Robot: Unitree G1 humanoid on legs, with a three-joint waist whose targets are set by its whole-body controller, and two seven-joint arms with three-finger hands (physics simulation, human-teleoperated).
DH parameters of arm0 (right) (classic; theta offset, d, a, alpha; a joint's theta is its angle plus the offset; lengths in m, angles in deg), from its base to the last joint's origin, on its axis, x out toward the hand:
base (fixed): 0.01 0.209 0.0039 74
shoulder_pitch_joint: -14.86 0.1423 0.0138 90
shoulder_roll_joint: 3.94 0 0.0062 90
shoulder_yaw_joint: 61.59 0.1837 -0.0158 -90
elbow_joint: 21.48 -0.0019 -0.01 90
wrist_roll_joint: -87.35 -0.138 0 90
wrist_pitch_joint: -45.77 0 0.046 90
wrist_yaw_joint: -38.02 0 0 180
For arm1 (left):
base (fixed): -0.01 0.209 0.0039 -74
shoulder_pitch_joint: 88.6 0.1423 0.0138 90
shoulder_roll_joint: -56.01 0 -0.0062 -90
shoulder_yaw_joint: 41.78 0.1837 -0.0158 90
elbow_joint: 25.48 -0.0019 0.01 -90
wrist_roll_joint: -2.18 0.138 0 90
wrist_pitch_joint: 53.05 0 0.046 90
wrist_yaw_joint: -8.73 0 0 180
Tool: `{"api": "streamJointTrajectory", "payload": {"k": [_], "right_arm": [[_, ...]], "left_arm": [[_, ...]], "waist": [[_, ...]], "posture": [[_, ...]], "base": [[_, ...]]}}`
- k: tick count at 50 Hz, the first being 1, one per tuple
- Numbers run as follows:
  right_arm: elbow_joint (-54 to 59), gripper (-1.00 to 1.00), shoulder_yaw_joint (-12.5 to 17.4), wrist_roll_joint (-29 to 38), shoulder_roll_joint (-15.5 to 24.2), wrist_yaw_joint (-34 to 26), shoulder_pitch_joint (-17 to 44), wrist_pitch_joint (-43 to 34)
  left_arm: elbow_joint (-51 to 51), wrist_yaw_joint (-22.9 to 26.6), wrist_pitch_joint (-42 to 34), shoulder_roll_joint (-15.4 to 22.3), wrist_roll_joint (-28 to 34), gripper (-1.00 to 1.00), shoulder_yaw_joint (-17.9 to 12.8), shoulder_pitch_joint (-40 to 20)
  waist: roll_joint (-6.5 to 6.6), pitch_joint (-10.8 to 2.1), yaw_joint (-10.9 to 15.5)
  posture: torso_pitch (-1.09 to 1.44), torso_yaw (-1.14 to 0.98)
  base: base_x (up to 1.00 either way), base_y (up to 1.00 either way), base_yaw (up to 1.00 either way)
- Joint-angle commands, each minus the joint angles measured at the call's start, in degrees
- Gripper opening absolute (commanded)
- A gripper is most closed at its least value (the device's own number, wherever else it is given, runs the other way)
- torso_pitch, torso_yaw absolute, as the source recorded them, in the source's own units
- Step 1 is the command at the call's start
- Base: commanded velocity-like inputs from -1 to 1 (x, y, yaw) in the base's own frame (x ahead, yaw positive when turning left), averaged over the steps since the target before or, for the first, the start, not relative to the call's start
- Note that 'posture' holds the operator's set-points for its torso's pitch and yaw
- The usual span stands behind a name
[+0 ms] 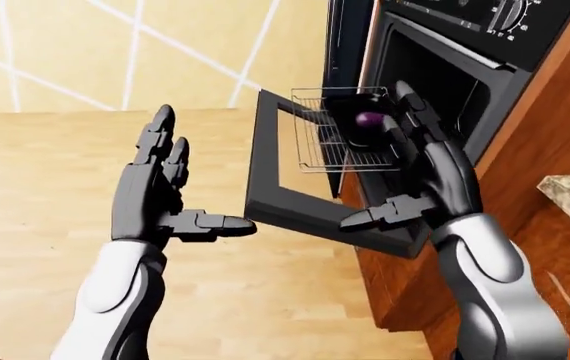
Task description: Pick the eggplant from the oven and place it on the plate on the counter.
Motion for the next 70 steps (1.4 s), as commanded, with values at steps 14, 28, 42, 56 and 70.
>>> {"api": "streamJointTrajectory", "payload": {"k": [14,28,42,56,70], "right_arm": [[-3.34,1.00,1.49,-2.93,0.29,0.42,3.49,-1.14],[-3.44,1.00,0.91,-3.73,0.80,1.74,3.68,-1.31],[-5.47,1.00,1.35,-5.70,1.44,3.09,6.03,-4.65],[-4.62,1.00,0.86,-6.19,1.30,3.68,7.29,-4.52],[0.78,1.00,-0.84,-0.92,4.28,4.23,20.60,-14.79]], "left_arm": [[4.46,-1.11,-1.21,0.92,-0.80,1.00,-1.31,-2.41],[4.58,-1.04,-0.84,1.78,-2.52,1.00,-3.34,-1.94],[6.21,-2.23,-3.67,3.03,-4.65,1.00,-4.86,-3.43],[5.98,-2.38,-2.82,3.65,-6.04,1.00,-6.12,-2.57],[6.54,-2.49,-3.07,4.15,-6.84,1.00,-6.74,-2.12]], "waist": [[3.47,-1.38,0.86],[-2.07,-1.42,-0.16],[2.85,-1.73,0.30],[0.69,-1.90,0.46],[1.43,-2.67,0.25]], "posture": [[0.00,0.00],[0.00,0.00],[0.00,0.00],[0.00,0.00],[0.00,0.00]], "base": [[0.56,-0.11,0.00],[0.51,-0.36,0.00],[0.03,0.00,0.00],[0.00,0.00,0.00],[0.00,0.00,0.00]]}}
